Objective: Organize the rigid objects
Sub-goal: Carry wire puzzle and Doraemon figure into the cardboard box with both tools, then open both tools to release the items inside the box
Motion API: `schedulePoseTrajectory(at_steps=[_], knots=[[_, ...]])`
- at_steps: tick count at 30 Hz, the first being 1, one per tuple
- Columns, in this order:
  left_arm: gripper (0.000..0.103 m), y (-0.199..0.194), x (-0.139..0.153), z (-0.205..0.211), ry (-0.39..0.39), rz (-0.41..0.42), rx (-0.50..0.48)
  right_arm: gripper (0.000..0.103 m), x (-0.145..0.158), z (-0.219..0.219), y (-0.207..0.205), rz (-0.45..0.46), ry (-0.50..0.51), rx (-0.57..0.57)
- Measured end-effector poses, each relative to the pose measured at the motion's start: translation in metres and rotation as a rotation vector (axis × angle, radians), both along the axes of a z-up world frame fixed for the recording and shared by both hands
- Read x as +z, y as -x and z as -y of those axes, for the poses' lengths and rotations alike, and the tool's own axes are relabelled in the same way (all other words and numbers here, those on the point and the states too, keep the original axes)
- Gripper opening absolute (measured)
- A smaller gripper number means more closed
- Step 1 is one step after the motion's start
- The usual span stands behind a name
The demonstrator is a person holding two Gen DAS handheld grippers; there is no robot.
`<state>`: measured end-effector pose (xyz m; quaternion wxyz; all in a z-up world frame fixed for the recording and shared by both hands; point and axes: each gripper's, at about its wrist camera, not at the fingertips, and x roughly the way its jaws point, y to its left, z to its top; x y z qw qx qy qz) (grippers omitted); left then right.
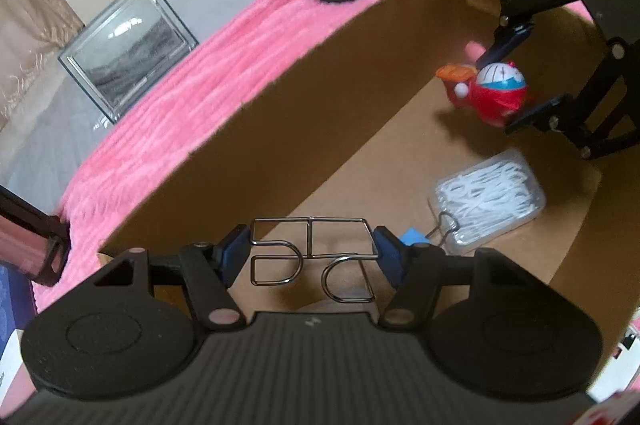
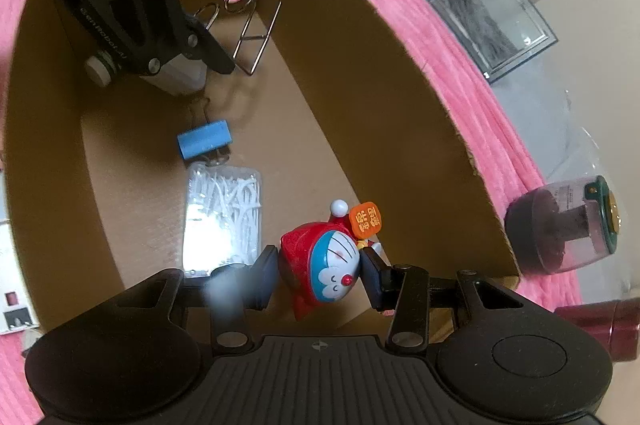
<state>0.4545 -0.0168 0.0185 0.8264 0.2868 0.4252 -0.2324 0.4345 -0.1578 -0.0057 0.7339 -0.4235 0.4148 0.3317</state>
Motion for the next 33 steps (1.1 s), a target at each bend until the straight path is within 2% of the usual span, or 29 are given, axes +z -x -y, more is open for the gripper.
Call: schedulePoseTrajectory(at_steps=[16, 33], knots=[[0.063, -0.025, -0.024, 0.002, -0.035, -0.050, 0.028, 0.041, -0.029, -0.005, -0.020, -0.032, 0.128, 0.005], [0.064, -0.031, -0.038, 0.005, -0.065, -0.075, 0.040, 0.041, -0.033, -0.007, -0.025, -0.057, 0.137, 0.002]])
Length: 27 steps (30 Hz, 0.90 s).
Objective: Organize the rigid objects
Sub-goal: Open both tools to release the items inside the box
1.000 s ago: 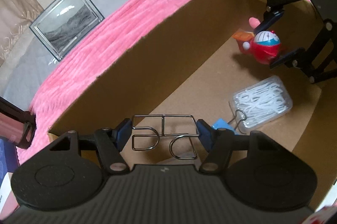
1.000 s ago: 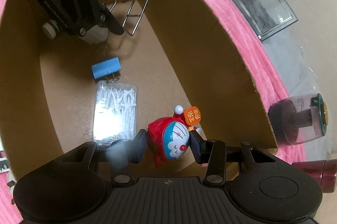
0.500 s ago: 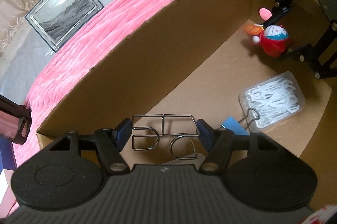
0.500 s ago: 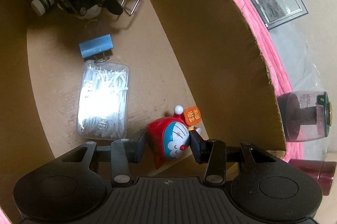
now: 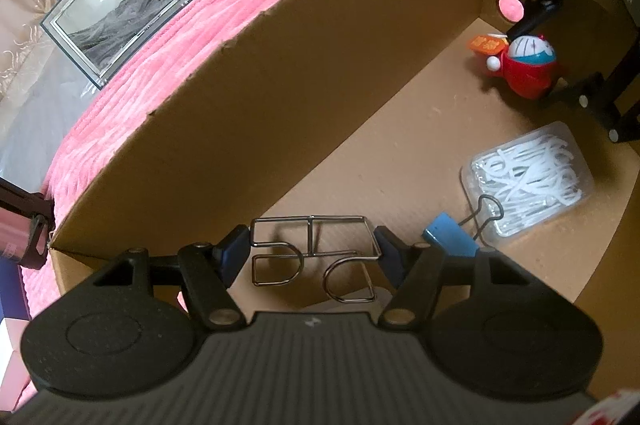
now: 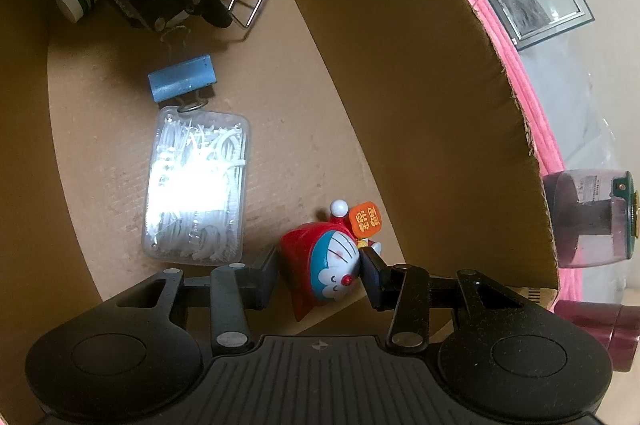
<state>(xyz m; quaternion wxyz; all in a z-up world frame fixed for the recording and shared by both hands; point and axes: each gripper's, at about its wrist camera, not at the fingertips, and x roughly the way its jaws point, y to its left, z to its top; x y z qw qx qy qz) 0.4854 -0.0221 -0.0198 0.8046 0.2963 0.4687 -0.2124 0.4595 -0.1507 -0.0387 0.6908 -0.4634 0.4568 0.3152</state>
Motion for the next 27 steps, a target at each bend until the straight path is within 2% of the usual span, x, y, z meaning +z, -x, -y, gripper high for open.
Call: schedulePoseTrajectory(at_steps=[5, 8, 27], knots=[[0.064, -0.001, 0.000, -0.002, 0.002, -0.001, 0.008, 0.041, -0.001, 0.000, 0.001, -0.001, 0.000, 0.000], [0.070, 0.000, 0.001, -0.004, 0.002, 0.006, 0.014, 0.041, -0.002, 0.000, 0.000, -0.006, 0.003, 0.001], [0.070, 0.009, 0.021, -0.011, 0.058, 0.048, 0.018, 0.041, 0.000, 0.002, 0.002, 0.017, 0.001, 0.008]])
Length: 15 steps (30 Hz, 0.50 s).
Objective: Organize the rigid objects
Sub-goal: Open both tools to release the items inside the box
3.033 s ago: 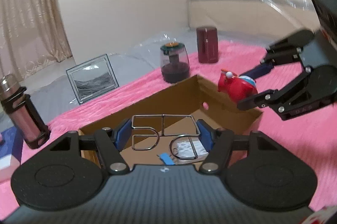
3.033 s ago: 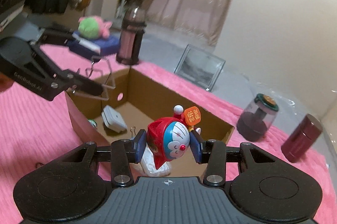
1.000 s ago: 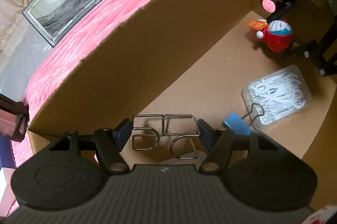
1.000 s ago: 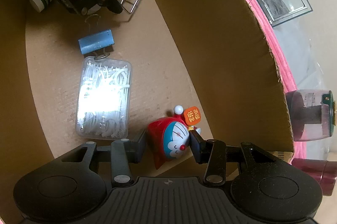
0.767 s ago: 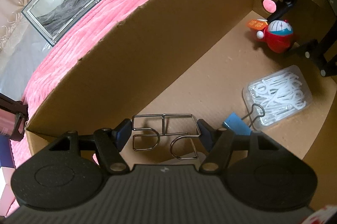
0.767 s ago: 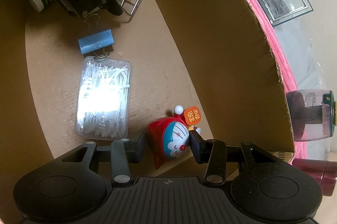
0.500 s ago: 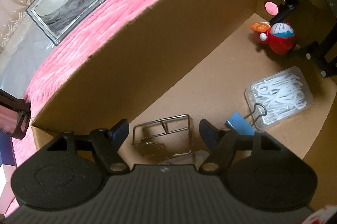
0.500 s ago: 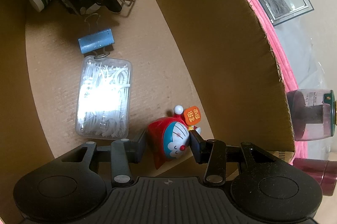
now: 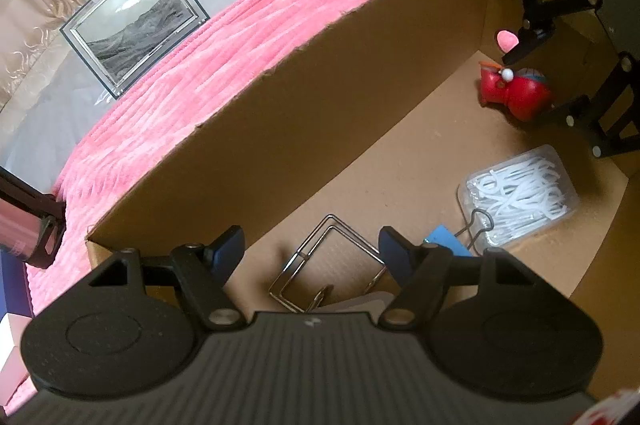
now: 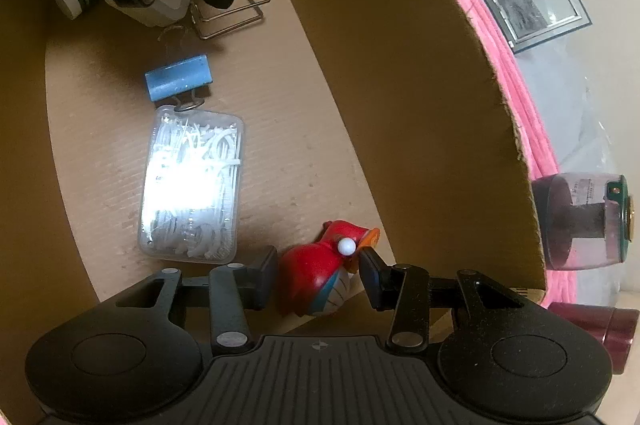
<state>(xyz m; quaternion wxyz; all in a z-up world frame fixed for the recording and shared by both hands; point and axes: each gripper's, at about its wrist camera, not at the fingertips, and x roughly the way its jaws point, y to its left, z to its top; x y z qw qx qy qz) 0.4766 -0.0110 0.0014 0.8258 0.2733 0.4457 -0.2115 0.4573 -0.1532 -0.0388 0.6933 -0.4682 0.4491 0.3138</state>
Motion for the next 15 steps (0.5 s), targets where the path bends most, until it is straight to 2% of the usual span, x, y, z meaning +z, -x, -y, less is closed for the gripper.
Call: schedulePoseTrajectory(at_steps=[8, 15], knots=[[0.070, 0.018, 0.015, -0.003, 0.039, 0.032, -0.002, 0.041, 0.016, 0.004, 0.014, 0.009, -0.045, -0.012], [0.070, 0.045, 0.045, -0.007, 0.082, 0.091, 0.010, 0.041, 0.055, 0.007, 0.037, 0.052, -0.135, -0.051]])
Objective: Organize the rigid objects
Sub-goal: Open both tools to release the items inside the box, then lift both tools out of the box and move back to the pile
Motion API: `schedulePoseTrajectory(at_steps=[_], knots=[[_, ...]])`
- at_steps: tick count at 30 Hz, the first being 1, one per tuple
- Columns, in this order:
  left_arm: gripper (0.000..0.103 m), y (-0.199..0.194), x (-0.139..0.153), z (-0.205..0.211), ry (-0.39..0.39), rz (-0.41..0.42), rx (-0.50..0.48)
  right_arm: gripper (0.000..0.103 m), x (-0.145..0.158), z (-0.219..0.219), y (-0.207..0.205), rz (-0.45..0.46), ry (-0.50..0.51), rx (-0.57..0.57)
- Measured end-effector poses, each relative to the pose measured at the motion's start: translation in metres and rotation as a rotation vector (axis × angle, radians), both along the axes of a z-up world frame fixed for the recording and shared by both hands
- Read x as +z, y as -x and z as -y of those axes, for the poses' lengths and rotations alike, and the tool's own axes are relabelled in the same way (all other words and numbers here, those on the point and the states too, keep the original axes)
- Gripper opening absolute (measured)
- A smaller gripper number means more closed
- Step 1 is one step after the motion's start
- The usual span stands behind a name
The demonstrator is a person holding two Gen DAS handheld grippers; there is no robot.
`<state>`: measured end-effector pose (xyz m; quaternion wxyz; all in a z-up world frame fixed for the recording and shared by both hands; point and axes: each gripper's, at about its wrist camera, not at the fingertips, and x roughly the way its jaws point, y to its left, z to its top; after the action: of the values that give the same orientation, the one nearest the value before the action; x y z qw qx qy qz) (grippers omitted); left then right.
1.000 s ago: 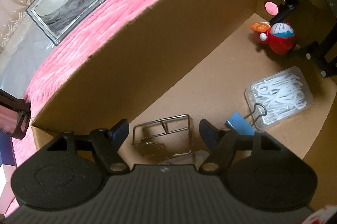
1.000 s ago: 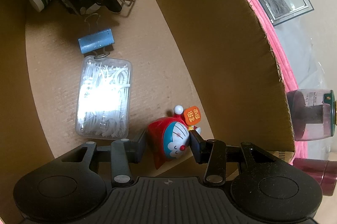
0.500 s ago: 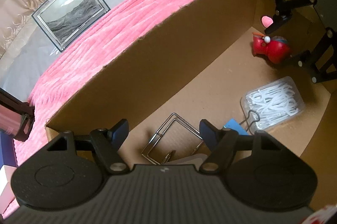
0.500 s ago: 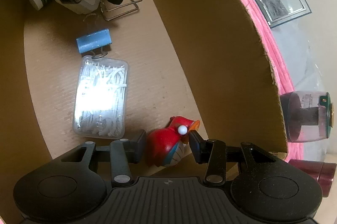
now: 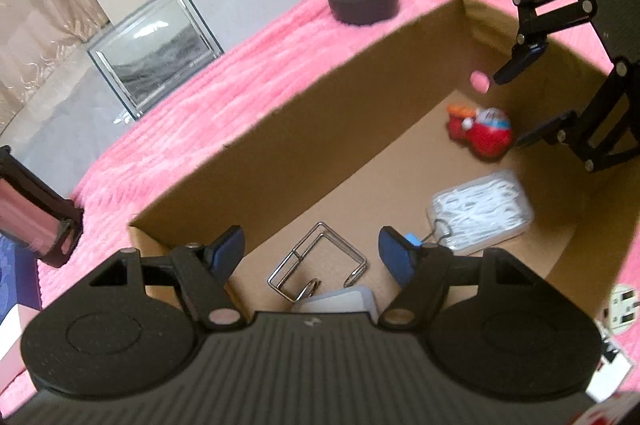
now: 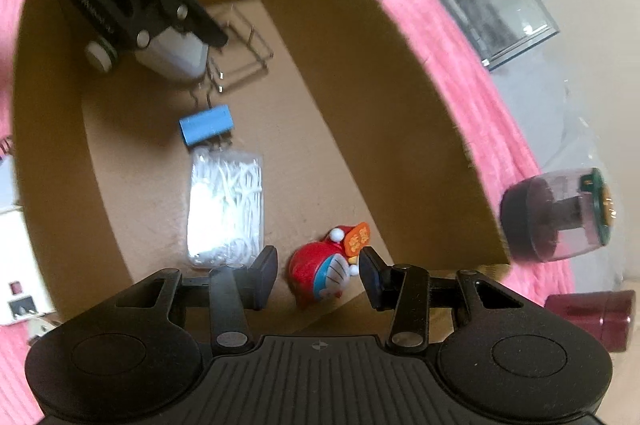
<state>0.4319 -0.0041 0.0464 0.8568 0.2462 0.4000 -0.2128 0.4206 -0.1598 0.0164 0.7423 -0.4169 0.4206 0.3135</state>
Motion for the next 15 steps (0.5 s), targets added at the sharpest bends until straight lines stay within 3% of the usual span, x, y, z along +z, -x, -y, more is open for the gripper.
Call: schedulePoseTrajectory(at_steps=[15], knots=[[0.076, 0.097, 0.065, -0.010, 0.176, 0.135, 0.051, 0.041, 0.091, 0.030, 0.082, 0.105, -0.313, -0.185]])
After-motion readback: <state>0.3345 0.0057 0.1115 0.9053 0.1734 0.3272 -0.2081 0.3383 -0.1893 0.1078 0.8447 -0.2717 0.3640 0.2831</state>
